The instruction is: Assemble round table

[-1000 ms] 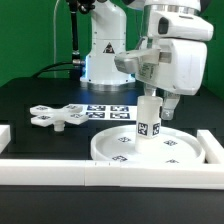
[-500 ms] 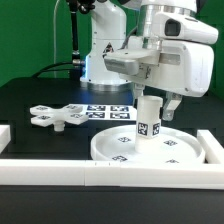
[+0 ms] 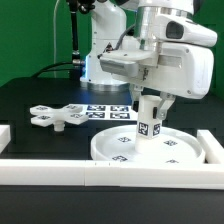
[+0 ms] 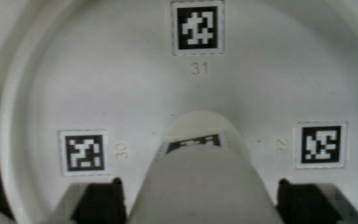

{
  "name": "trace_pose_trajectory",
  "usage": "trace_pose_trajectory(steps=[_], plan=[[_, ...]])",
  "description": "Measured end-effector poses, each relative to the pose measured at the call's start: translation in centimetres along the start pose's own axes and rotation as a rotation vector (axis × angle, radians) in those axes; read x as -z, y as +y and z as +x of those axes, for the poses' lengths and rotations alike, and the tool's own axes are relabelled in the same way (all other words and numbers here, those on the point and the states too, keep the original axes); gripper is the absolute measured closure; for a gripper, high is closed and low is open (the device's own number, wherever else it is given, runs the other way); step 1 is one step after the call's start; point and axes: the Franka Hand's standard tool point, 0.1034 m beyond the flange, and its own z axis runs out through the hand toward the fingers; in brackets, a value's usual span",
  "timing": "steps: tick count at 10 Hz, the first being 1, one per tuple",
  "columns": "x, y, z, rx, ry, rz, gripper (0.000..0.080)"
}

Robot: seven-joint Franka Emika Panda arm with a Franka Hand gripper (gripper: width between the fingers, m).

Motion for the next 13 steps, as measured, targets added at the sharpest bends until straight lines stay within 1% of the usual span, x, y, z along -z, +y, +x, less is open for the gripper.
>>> trace_pose_trajectory(steps=[1, 3, 6, 8, 10, 11, 13], plan=[[0.0, 0.0, 0.0, 0.000, 0.000, 0.000, 0.0389], [0.0, 0.0, 0.0, -0.006, 0.000, 0.001, 0.0389], [-0.1, -0.2, -0.2, -0.096, 0.002, 0.004, 0.0389], [-0.2, -0.8, -0.6, -0.317, 0.009, 0.023, 0.0387], [-0.3, -1.1, -0.6, -0.536, 0.013, 0.041, 0.0387], [-0.3, -1.2, -0.4, -0.672, 0.020, 0.050, 0.0387], [-0.2, -0.9, 0.3, -0.909, 0.024, 0.053, 0.0387]])
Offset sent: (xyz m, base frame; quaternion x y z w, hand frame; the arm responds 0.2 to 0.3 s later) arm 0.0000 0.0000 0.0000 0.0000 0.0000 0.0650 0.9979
